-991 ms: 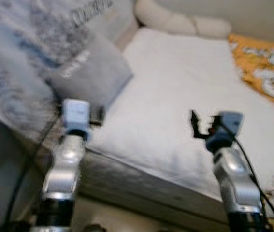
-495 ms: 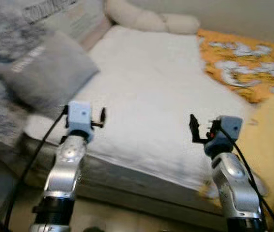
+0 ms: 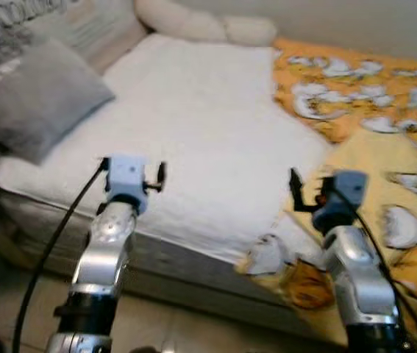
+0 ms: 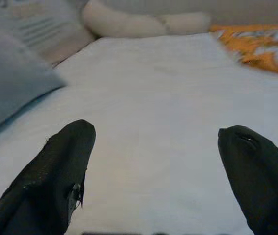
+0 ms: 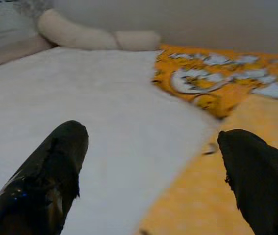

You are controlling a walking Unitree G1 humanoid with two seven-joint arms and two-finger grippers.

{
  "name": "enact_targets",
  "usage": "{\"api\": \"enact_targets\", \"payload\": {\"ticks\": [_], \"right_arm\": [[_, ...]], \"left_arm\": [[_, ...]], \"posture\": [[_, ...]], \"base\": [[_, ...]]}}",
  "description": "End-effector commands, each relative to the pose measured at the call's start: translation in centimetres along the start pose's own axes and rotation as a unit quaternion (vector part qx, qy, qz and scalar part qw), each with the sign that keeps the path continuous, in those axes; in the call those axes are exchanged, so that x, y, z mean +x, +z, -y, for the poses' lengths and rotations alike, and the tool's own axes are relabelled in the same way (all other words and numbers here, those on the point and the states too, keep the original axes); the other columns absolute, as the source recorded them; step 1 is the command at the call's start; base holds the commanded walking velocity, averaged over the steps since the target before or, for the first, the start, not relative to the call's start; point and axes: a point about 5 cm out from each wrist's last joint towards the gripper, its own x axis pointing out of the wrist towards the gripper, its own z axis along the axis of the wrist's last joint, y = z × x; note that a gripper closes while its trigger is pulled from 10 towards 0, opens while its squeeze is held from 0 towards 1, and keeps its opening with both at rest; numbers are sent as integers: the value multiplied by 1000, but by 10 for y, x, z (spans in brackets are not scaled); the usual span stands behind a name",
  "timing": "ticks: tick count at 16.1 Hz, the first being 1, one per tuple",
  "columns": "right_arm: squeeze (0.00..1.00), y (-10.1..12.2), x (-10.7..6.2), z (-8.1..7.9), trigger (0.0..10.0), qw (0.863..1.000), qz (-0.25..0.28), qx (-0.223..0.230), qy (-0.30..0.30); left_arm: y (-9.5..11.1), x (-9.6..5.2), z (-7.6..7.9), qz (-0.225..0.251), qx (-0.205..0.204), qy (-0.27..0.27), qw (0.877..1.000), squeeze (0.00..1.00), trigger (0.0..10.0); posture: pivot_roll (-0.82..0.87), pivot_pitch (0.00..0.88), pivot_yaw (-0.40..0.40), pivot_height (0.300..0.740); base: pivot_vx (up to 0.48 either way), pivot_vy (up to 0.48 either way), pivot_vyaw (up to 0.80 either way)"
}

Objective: Clean up the room

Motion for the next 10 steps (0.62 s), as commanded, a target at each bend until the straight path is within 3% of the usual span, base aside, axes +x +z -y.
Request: {"api": "enact_targets", "payload": {"ticks": [1,7,10], "right_arm": [[1000,3,2,-8,10000,1000,9,1,12],[1000,-1,1,-15,10000,1000,4,0,30],[1000,0,4,-12,10000,1000,5,-10,27]], "left_arm": [[-2,0,-9,-6,-5,13,1000,1000,10000],[-4,0,-14,-10,9,16,1000,1000,10000],[-6,-1,-14,-11,13,14,1000,1000,10000]], "posture": [[-16,0,-24,740],[-5,0,-31,740],[-6,0,-34,740]], "base": [[0,-480,0],[0,-480,0],[0,-480,758]]}}
